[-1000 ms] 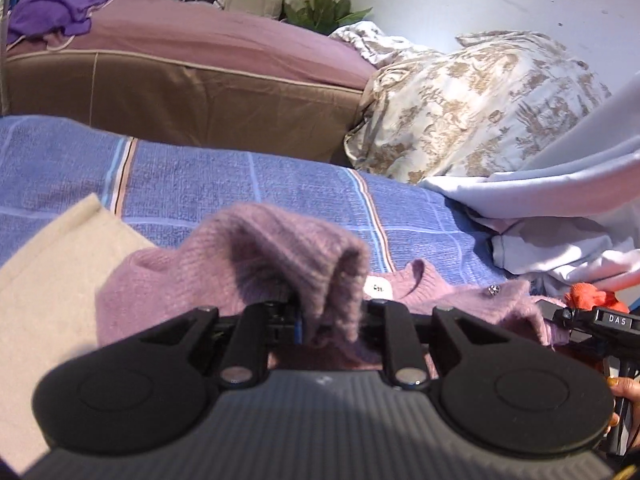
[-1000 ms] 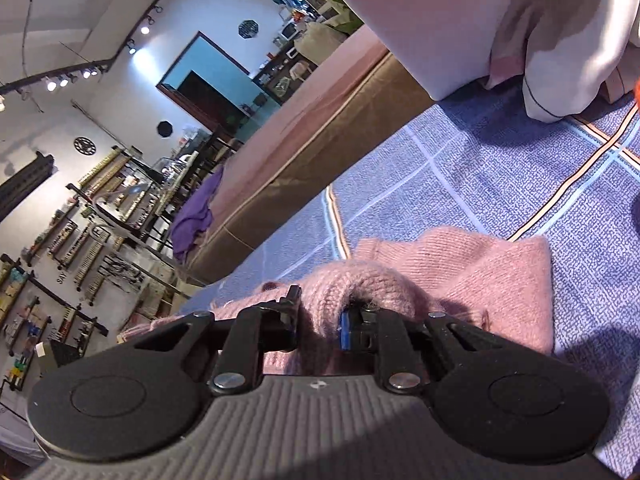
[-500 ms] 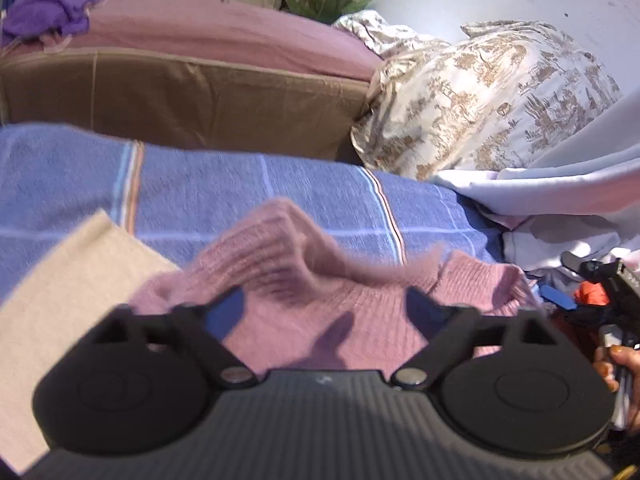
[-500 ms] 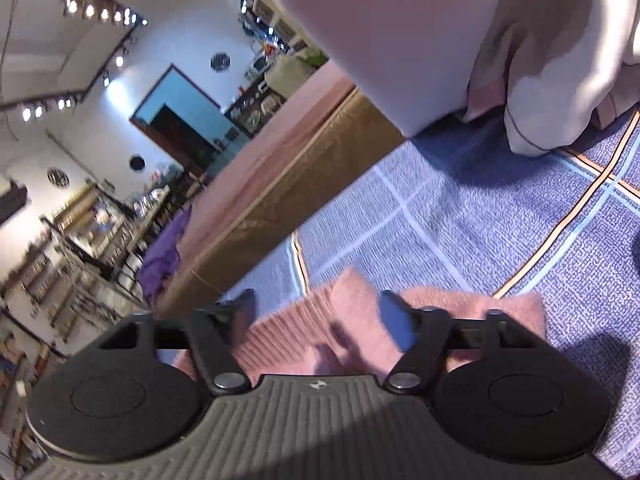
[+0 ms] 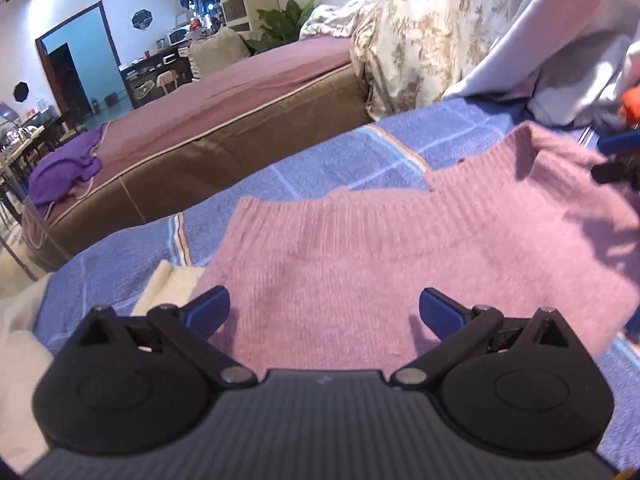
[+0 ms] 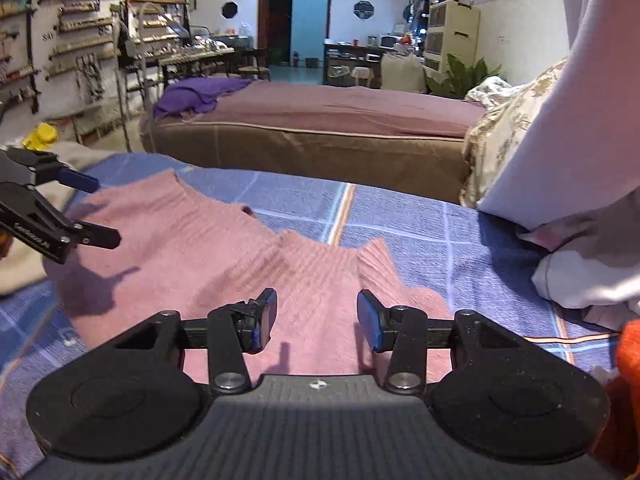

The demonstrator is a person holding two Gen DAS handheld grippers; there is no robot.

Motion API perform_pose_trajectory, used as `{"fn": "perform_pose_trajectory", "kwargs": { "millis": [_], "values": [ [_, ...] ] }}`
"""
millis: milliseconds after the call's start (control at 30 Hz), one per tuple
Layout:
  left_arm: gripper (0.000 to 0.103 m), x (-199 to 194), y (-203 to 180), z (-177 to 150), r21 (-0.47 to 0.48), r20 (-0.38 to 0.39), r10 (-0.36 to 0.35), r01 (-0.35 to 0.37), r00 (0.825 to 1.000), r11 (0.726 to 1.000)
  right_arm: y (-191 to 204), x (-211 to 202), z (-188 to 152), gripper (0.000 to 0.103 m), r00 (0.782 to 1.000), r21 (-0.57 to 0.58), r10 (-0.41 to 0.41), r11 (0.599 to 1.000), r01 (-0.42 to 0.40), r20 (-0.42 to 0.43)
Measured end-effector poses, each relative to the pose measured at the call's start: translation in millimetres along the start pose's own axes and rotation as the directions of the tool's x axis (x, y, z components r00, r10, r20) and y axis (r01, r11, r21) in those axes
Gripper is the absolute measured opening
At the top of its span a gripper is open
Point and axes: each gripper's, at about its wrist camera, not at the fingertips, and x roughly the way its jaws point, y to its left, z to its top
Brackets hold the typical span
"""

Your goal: Fold small clothes

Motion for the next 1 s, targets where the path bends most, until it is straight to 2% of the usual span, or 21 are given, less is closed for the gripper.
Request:
{"fn": "perform_pose_trajectory", "kwargs": {
  "millis": [67,100,167,200,267,367,433,467,533,567,600,633,700,833,933,1000],
  "values": [
    [0.103,16.5,8.8,-9.9,-0.007,-0.044,0.042,-0.042,0.998,0.999,-8.6,10.5,-5.1,0.075,0.992,-0.044,-0.123,0.992,0.121,-0.038],
    [0.103,23.4,14.2,-13.8,-0.021,-0.066,0.038,-0.040,0.997,0.999,-15.3,14.9,-8.5,0.075,0.986,-0.042,-0.157,0.987,0.155,-0.055],
    [0.103,30.3,25.0,-18.0,-0.067,-0.080,0.018,-0.023,0.997,0.997,-29.8,22.3,-18.2,0.074,0.981,0.010,-0.155,0.988,0.157,-0.118],
    [0.103,31.1,27.8,-17.9,-0.073,-0.083,0.020,-0.026,0.996,0.997,-33.1,29.0,-21.9,0.065,0.977,0.000,-0.143,0.989,0.145,-0.157],
    [0.103,37.4,42.2,-20.2,-0.131,-0.113,-0.026,0.011,0.993,0.991,-39.9,34.3,-30.3,0.026,0.970,-0.010,-0.153,0.988,0.154,-0.191],
    [0.103,47.7,57.6,-27.5,-0.204,-0.128,-0.084,0.056,0.988,0.977,-67.3,25.8,-30.7,0.025,0.977,0.126,-0.154,0.977,0.173,-0.148],
    [0.103,51.6,57.0,-31.3,-0.200,-0.118,-0.085,0.060,0.989,0.978,-84.3,30.1,-33.9,0.024,0.974,0.204,-0.163,0.960,0.194,-0.158],
    [0.103,53.5,55.7,-32.4,-0.191,-0.109,-0.080,0.058,0.991,0.980,-88.3,37.2,-38.1,0.024,0.967,0.204,-0.179,0.955,0.214,-0.180],
    [0.103,55.6,54.2,-36.1,-0.188,-0.098,-0.077,0.058,0.992,0.981,-82.9,56.8,-51.7,0.029,0.948,0.153,-0.192,0.960,0.236,-0.255],
    [0.103,57.0,53.8,-35.5,-0.195,-0.098,-0.079,0.058,0.992,0.979,-82.6,61.2,-57.3,0.033,0.950,0.171,-0.201,0.954,0.245,-0.241],
    [0.103,55.5,53.9,-34.9,-0.191,-0.094,-0.077,0.058,0.993,0.980,-83.1,61.2,-58.8,0.059,0.950,0.191,-0.220,0.946,0.264,-0.221],
    [0.103,53.0,53.2,-34.6,-0.178,-0.088,-0.070,0.054,0.994,0.983,-81.7,60.5,-58.2,0.101,0.942,0.188,-0.254,0.936,0.296,-0.218],
    [0.103,43.8,46.5,-30.4,-0.124,-0.065,-0.034,0.025,0.997,0.992,-79.8,56.3,-57.2,0.103,0.916,0.131,-0.340,0.919,0.371,-0.212],
    [0.103,9.2,28.2,-15.5,-0.036,0.022,0.092,-0.091,0.996,0.995,-74.5,24.1,-48.6,0.103,0.949,0.123,-0.293,0.944,0.306,-0.116],
    [0.103,-14.7,19.5,-3.2,-0.045,0.073,0.098,-0.095,0.992,0.994,-45.8,2.9,-38.0,0.103,0.956,-0.029,-0.295,0.955,0.295,-0.003],
    [0.103,-26.8,9.8,1.6,-0.023,0.090,0.060,-0.058,0.994,0.998,-29.7,-11.5,-32.2,0.103,0.950,-0.111,-0.300,0.945,0.309,0.090]
  ]
}}
